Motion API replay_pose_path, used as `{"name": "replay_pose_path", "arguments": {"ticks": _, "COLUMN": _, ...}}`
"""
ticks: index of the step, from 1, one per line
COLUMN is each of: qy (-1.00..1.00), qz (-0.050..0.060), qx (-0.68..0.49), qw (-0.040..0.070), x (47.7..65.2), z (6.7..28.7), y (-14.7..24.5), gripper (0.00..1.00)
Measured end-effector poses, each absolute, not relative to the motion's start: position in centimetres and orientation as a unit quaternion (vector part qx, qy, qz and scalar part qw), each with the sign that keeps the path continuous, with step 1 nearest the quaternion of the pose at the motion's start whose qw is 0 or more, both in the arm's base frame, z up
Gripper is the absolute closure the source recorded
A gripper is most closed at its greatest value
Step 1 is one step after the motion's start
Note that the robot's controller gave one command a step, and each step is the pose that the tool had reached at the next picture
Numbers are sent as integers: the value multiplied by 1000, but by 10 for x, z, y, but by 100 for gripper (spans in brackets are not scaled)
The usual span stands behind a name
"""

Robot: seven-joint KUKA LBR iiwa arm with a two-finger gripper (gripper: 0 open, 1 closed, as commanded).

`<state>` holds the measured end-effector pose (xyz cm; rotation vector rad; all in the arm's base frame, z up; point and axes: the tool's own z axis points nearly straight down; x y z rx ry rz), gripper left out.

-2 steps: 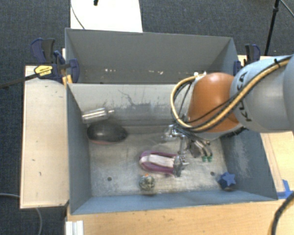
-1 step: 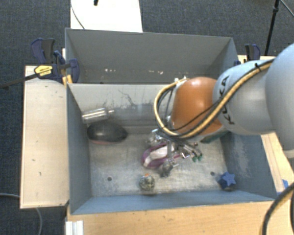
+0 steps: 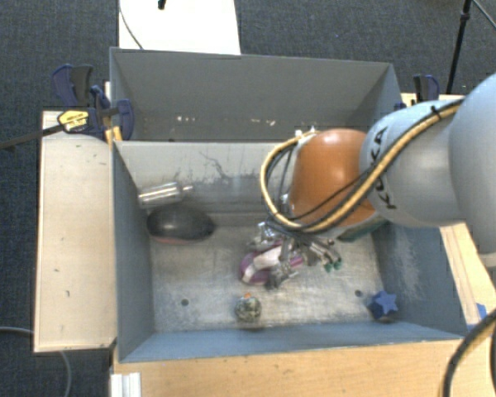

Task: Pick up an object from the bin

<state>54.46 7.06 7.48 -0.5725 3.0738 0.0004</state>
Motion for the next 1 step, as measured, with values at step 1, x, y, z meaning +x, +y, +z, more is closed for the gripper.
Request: {"name": "replay_pose_path", "arguments": {"ticks": 1, "qy": 954, "qz": -1, "qx": -299, "qw": 5, "x": 551, "z": 289, "y": 77, "gripper": 100}}
